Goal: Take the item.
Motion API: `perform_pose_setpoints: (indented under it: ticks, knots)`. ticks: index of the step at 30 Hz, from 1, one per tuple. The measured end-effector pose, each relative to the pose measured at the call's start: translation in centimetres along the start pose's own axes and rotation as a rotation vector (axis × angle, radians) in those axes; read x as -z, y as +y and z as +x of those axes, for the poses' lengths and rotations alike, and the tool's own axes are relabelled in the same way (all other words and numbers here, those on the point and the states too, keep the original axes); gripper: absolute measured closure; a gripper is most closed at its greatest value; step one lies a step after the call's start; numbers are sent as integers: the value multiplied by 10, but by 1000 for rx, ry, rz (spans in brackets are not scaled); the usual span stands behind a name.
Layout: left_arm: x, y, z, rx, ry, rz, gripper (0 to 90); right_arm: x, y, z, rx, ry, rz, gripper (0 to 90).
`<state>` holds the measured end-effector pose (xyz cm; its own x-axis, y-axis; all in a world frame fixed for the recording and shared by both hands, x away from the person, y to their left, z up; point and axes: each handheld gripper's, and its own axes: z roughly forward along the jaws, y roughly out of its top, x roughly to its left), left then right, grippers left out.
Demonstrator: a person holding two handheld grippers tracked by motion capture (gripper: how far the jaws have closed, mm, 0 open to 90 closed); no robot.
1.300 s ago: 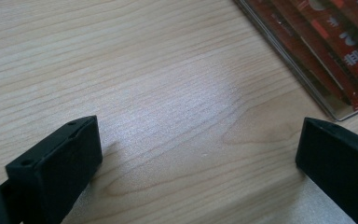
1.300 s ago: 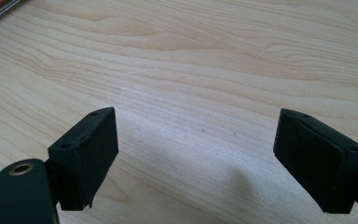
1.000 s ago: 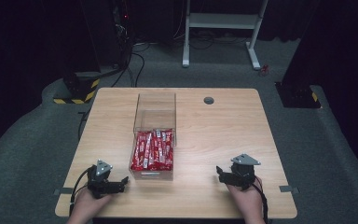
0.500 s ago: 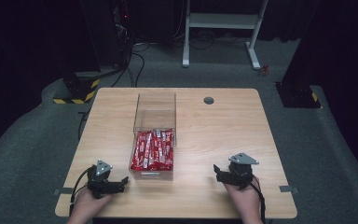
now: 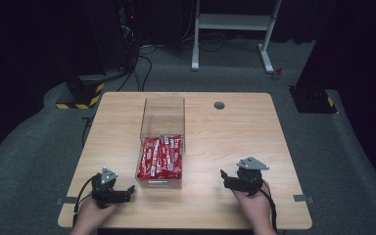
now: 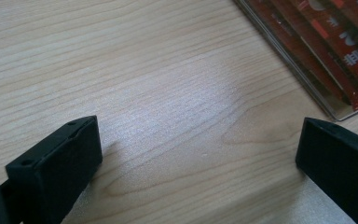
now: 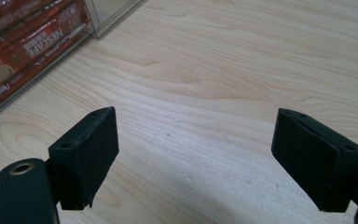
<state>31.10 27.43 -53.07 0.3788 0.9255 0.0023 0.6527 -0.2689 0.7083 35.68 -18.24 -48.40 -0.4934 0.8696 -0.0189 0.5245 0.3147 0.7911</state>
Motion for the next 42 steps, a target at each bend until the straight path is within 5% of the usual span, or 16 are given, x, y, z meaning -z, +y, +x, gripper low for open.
perform_pose_setpoints:
  ticks: [21, 42]
  knots:
    - [0, 0, 0, 0, 0, 0, 6, -2, 41, 17, 27, 31, -76, 156]
    - [0, 0, 0, 3, 0, -4, 6, 1, 64, 27, 58, 39, -126, 171]
